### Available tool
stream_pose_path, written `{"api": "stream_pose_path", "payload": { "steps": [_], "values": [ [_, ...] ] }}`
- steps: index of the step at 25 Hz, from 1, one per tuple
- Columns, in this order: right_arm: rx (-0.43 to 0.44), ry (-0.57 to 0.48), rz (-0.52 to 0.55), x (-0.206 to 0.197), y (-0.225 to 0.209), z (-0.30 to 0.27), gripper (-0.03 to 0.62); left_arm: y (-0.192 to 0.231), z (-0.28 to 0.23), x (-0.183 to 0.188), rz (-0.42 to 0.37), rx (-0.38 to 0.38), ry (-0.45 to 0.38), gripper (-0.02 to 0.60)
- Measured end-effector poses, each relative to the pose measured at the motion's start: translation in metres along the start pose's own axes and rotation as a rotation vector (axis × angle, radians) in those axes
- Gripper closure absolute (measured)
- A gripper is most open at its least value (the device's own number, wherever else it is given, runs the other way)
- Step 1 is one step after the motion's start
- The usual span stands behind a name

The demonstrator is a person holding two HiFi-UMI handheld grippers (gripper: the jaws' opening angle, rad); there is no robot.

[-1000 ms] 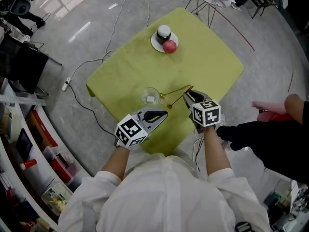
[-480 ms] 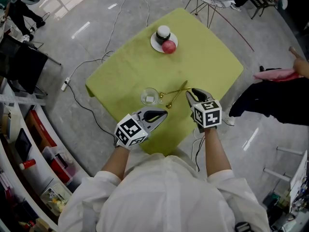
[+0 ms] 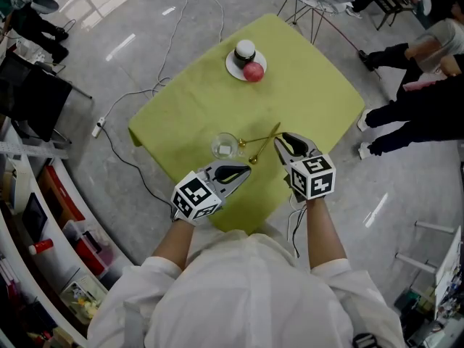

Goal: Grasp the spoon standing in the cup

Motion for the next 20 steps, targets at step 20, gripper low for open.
{"api": "stream_pose_path", "payload": {
  "steps": [20],
  "values": [
    [0.338,-0.15,0.078,0.004,0.089,0.025,0.571,0.002,0.007,0.006,-0.011,0.027,-0.013,0.577]
  ]
}}
Point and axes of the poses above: the fingertips, and each gripper's own axes: z backward along the fingers, y to its left, x out of its top, the point moved 4 cm from there along z, backward along the fingers, and after that the axes turned 9 degrees about -z, right-handed, at the moved point
